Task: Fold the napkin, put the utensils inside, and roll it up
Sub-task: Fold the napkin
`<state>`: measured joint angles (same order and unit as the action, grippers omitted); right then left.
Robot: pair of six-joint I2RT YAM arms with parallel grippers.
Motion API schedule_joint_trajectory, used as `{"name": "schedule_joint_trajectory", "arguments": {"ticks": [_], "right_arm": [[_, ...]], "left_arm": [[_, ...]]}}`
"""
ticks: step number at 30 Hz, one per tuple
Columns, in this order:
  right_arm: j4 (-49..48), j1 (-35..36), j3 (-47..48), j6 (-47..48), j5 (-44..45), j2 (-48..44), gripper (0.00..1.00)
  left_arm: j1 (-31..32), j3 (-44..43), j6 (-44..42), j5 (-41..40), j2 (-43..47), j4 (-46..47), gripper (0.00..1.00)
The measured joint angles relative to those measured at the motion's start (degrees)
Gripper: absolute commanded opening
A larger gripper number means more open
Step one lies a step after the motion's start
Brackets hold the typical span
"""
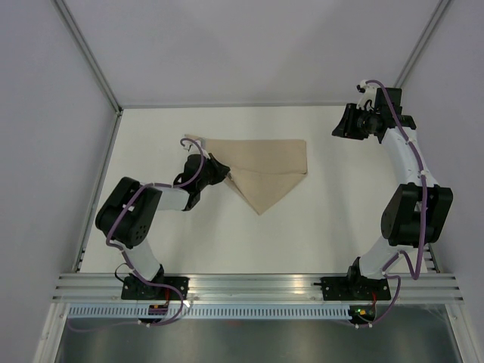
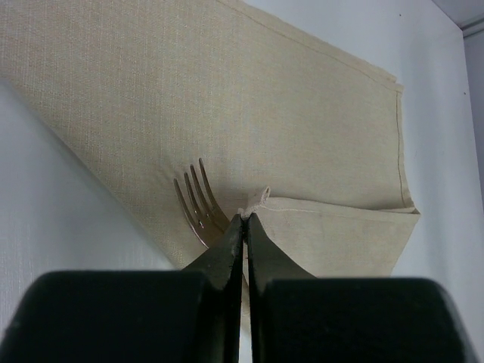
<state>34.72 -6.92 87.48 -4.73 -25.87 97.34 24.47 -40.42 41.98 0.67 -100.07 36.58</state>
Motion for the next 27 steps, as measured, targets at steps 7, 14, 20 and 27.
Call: {"name": "schedule_joint_trajectory", "arguments": {"ticks": [7, 14, 20, 27], "right_arm": [[0.0, 0.1, 0.0, 0.0, 0.0, 0.0, 0.41], [0.0, 0.1, 0.0, 0.0, 0.0, 0.0, 0.4], [0.0, 0.1, 0.0, 0.1, 0.0, 0.0, 0.41], [0.0, 0.3, 0.0, 0.1, 0.0, 0.0, 0.41]], "left_arm": [[-0.7, 0.0, 0.4, 0.0, -0.2, 0.0, 0.18], [-1.9, 0.0, 1.1, 0.1, -0.4, 0.0, 0.53], [-5.0, 0.0, 1.3, -0.1, 1.3, -1.0, 0.58], [-13.8, -3.1, 1.2, -1.3, 4.6, -6.6, 0.58]]}}
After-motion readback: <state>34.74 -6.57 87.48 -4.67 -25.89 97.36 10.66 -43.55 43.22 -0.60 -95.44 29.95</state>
